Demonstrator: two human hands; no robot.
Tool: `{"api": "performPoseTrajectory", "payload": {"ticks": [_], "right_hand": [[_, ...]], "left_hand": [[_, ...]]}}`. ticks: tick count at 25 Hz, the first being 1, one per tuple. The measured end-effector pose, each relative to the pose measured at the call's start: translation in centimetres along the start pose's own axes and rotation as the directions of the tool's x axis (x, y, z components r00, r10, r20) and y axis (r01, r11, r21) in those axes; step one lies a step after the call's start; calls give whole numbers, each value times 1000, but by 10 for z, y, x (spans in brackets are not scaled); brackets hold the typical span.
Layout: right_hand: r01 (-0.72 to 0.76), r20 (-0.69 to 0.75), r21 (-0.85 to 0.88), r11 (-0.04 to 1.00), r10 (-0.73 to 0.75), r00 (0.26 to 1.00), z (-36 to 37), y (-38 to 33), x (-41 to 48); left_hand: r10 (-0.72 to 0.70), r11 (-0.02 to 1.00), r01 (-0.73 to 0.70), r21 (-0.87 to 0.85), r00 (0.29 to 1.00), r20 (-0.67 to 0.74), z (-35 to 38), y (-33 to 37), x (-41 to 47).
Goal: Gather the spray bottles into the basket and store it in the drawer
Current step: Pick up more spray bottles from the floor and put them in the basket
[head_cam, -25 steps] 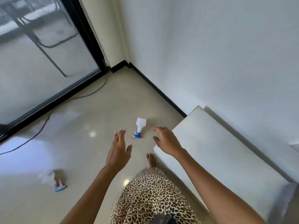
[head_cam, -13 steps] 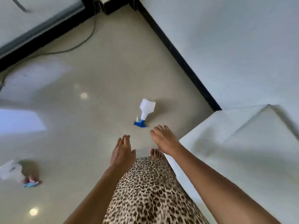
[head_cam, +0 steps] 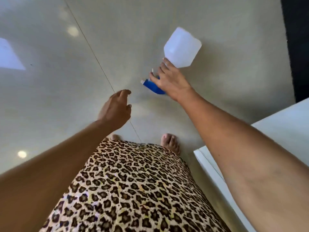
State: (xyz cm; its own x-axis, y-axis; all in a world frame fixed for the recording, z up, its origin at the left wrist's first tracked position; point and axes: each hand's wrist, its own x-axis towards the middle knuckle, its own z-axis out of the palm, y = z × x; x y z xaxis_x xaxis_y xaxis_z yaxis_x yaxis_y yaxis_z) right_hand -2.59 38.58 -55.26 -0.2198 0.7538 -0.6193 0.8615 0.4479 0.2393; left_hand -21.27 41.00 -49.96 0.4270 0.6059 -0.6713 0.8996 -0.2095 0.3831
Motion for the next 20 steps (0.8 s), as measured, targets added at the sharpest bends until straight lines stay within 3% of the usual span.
{"api": "performPoseTrajectory", "payload": {"ticks": [5,7,10,13,15,17,20], "right_hand": [[1,-34,134,991,3,999,-9,10,-5],[-34,-71,333,942,61,996,-21,19,-19],[-163,-78,666,728,285,955,-57,34,-57],[-231,13,914,334,544,839,-114,53,-112],[-187,41,968,168,631,775,-160,66,-154],[-126,8,984,125,678,735,-202,76,-198],[-130,-47,979,156,797,603,-277,104,-290]], "left_hand": [[-49,998,49,-37,999,-21,-9,-1,-9],[-58,997,57,-43,998,-26,-25,9,-17],[-45,997,43,-70,999,-26,-62,35,-36],[26,989,-31,-144,999,-39,-118,83,-67],[101,971,-108,-213,994,-47,-161,127,-95],[160,939,-179,-293,983,-89,-197,170,-128],[239,872,-296,-389,952,-188,-260,239,-195]]}}
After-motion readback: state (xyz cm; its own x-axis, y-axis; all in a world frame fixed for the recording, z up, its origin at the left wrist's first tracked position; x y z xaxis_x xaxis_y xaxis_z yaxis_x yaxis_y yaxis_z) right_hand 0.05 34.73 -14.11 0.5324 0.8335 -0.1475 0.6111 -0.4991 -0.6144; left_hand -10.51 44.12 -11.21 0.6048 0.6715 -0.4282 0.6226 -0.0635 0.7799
